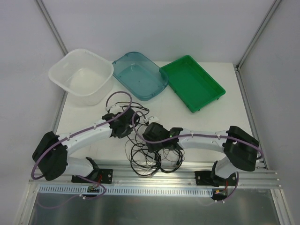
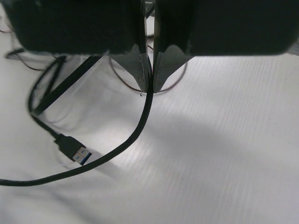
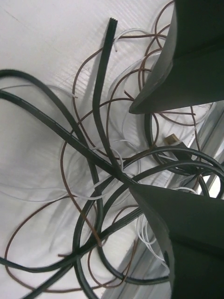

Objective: Untangle the cables

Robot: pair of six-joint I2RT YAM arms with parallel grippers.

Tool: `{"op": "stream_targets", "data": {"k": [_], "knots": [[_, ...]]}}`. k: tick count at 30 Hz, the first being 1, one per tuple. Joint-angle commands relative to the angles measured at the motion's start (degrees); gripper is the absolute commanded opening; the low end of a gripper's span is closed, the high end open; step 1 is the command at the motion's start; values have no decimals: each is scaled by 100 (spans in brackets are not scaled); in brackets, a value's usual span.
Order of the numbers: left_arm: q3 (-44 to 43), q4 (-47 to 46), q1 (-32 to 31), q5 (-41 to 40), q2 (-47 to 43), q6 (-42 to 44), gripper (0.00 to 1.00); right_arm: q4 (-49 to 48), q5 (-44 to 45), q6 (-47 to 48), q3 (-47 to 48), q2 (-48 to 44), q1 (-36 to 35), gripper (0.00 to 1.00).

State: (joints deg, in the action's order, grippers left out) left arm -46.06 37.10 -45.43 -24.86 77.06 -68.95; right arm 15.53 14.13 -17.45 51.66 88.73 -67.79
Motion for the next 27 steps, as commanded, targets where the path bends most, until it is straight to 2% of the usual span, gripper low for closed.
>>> {"op": "stream_targets", "data": {"k": [1,3,6,7,10,13,18,22,27], "knots": [[-684,350,-10,-580,-725,495,0,398,-156,-267,266,250,187,64],[-1026,587,17,-677,-902,785,0,512,-261,-399,205,320,424,58],[-1536,938,43,-836,-1175,1216,0,547,-446,-689,-32,321,802,43],[-1833,1061,43,-923,-1262,1321,0,548,-525,-811,-85,277,907,31],[-2466,1439,43,-1029,-1351,1848,0,565,-622,-996,-358,180,1250,13],[-3090,1843,52,-1249,-1360,2350,0,653,-622,-1006,-560,-101,1479,6],[-3865,2555,113,-2046,-1404,2904,0,1117,-307,-848,-666,-829,1751,4],[-4348,2995,621,-2295,-1588,3203,0,1531,89,-646,-710,-1357,1945,3],[-4815,3049,983,-2374,-1764,3958,0,1875,380,-374,-833,-1841,2349,3]]}}
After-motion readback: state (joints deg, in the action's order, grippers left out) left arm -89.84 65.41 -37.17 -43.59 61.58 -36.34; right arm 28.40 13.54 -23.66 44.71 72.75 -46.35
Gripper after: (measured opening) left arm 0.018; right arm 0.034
